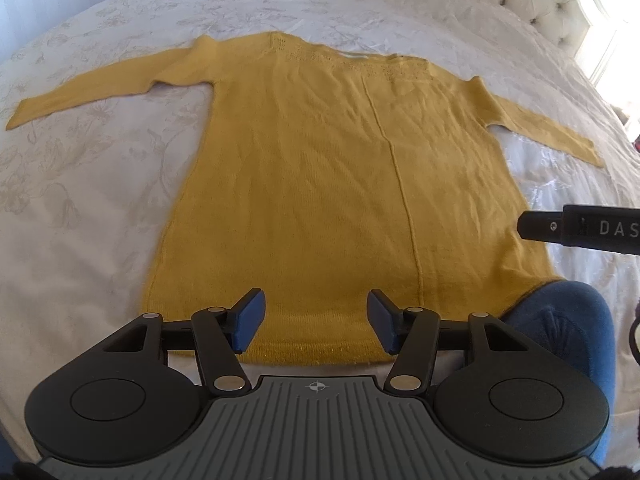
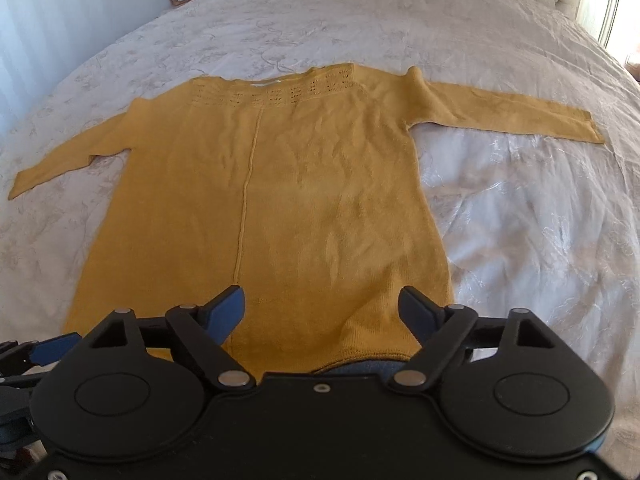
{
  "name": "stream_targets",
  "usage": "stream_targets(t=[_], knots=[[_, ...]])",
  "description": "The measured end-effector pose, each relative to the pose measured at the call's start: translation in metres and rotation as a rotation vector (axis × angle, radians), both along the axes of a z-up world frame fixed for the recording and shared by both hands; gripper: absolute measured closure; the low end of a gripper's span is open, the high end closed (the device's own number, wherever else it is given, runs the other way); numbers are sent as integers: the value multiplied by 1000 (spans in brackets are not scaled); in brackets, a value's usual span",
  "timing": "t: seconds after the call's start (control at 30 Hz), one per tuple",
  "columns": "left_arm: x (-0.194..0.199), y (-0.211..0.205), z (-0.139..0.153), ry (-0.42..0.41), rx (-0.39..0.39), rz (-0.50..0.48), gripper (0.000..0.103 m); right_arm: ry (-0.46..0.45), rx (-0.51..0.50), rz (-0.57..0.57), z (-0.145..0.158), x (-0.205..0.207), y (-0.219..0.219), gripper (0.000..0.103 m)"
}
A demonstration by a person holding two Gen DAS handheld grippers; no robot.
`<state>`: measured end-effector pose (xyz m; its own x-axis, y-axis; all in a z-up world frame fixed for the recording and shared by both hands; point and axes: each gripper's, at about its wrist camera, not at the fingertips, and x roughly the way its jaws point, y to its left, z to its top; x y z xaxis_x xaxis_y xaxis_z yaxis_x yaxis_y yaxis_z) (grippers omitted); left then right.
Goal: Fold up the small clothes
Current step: 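Grasp the sleeve cuff nearest the right tool with the right tool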
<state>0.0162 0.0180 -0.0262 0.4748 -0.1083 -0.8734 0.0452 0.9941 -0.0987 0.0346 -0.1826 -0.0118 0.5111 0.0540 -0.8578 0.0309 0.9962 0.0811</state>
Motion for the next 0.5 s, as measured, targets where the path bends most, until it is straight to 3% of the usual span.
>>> stream_targets(t=[0.1,0.3,0.4,0.5], knots=[[8,-1,1,-40,17,-7,48,-5,6,-6,-5,8,-8,39],[41,-13,0,-118,122,-38,48,-63,126,-44,-11,30,-46,41],[61,-19,-3,-169,136,-48,47,-74,109,-77,-13,44,-68,38],[82,-24,-7,-206,144,-49,47,-93,84,-117,-13,60,-93,21]])
